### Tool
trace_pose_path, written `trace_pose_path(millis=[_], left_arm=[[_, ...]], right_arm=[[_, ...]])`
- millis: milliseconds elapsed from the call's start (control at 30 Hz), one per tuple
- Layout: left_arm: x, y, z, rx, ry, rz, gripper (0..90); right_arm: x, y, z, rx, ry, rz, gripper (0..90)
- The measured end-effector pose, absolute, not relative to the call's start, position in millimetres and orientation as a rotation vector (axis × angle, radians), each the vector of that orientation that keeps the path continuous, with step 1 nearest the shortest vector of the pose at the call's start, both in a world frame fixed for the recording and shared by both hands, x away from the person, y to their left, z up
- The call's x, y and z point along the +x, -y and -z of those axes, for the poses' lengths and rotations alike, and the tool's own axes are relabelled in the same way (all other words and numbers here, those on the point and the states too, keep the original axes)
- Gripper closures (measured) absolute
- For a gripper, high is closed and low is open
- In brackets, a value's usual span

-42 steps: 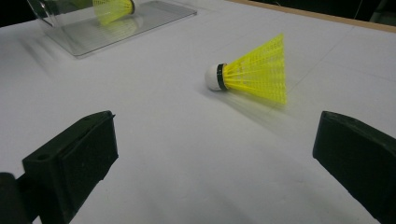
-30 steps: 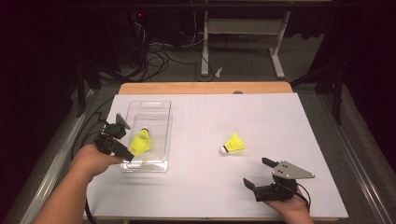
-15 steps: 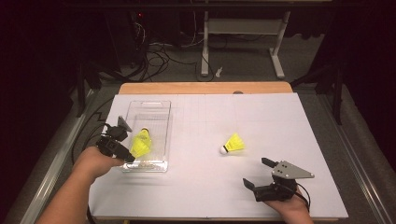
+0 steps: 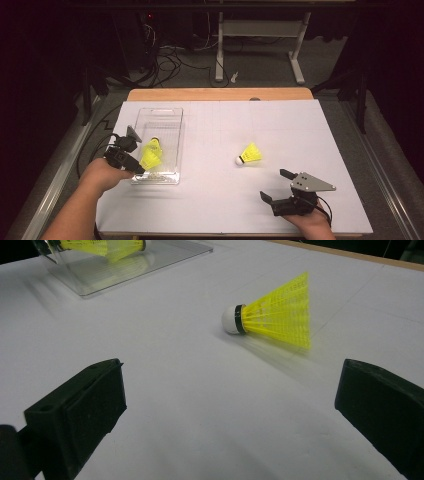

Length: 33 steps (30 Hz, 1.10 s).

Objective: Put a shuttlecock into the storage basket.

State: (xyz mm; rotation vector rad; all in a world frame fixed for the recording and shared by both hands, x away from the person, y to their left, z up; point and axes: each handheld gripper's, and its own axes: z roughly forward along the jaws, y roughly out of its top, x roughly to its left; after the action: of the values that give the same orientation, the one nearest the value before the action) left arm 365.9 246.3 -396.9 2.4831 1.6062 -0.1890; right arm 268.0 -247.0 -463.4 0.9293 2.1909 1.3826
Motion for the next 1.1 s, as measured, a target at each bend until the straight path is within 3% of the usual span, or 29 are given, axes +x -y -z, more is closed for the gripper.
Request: trace_pose_path(millis=[400,700,1100], left_arm=[[366,-244,397,2.501,-1.609,0.169,62.0],[367,-239,389,2.501,-1.609,0.154,48.2],[364,-223,366,2.542,-1.558,0.139,37.5]], right_arm=[[268,247,463,0.929,-2.191,-1.381,0.5],[267,247,462,0.925,-2.189,-1.387,0.5],[267,247,462,0.922,-2.186,-1.389,0.5]])
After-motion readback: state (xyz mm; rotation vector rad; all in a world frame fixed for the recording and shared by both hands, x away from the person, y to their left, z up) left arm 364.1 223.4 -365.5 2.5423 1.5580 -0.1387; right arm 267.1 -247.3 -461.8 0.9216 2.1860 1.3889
